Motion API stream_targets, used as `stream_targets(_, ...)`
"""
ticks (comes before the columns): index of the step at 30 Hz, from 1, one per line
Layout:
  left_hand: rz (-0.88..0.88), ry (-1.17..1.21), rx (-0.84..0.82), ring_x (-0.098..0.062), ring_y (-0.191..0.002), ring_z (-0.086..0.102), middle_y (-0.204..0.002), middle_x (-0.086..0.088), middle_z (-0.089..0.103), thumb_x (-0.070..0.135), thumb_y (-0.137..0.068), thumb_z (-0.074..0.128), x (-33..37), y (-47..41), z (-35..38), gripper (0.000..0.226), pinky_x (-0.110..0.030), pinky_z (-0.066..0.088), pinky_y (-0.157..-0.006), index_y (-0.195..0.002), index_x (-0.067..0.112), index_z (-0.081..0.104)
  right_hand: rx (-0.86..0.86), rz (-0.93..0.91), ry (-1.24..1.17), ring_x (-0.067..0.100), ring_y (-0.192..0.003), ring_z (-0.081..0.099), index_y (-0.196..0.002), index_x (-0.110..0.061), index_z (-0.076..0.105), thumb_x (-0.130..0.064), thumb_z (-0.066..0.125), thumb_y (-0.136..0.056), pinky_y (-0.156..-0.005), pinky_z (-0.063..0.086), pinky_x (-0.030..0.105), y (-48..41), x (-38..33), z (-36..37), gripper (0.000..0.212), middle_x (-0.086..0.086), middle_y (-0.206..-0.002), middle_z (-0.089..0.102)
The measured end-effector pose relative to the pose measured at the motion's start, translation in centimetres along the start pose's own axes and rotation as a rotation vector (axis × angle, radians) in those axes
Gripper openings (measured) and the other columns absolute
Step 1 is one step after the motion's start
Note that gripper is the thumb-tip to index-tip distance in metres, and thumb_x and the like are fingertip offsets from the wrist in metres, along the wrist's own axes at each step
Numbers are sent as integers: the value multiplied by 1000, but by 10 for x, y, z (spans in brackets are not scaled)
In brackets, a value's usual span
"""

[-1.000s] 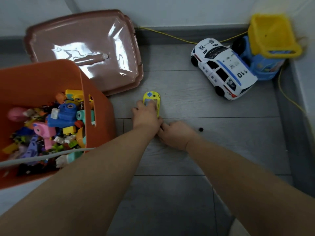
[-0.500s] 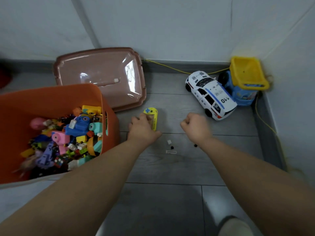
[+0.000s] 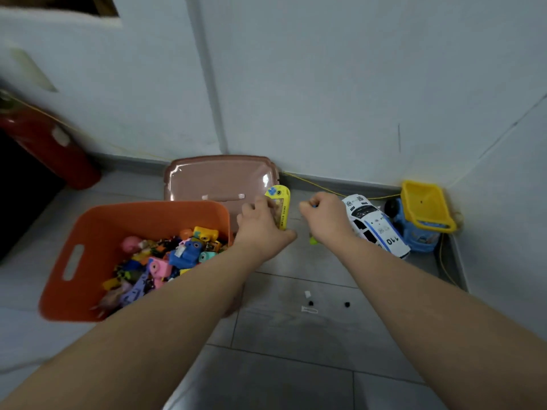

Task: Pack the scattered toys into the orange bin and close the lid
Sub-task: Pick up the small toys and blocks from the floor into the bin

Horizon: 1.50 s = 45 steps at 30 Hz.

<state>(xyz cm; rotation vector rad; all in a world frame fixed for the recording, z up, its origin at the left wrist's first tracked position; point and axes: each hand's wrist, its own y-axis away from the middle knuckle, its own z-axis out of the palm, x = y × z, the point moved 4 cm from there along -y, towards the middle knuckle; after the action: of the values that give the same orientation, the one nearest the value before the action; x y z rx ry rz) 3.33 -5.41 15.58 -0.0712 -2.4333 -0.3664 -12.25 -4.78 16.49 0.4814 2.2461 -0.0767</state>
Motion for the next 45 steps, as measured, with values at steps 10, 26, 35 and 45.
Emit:
stream_targets(10, -272, -88, 154, -36, -122, 38, -132, -16, 36, 44, -72, 73, -88, 7, -127, 87, -44, 40, -99, -142, 16, 28, -136, -80, -90, 23, -68, 49, -65, -18, 43, -23, 57, -89, -60, 34, 34, 12, -112, 73, 29, -1, -64, 49)
stream_targets(26, -577, -195, 127, -37, -127, 41, -138, -16, 39, 55, -70, 77, -248, 17, -191, 91, -53, 45, -101, -142, 23, 30, -509, 652, -525, 25, -97, 61, -99, -11, 69, -40, 31, -103, -100, 50, 47, 43, -182, 264, 49, 1, -96, 63)
stream_targets(35, -481, -219, 82, -37, -128, 37, -140, -15, 37, 45, -86, 63, -252, 5, -183, 75, -47, 42, -101, -148, 23, 29, -584, 569, -518, 19, -85, 49, -119, -18, 64, -33, 39, -101, -86, 41, 41, 47, -197, 276, 34, -1, -95, 55)
stream_targets(45, -396, -262, 13, -34, -127, 39, -143, -14, 35, 36, -88, 63, -206, -6, -159, 70, -48, 45, -101, -149, 24, 30, -507, 351, -380, 16, -54, 47, -89, -14, 66, -37, 45, -103, -43, 38, 28, 31, -154, 218, 34, 3, -66, 54)
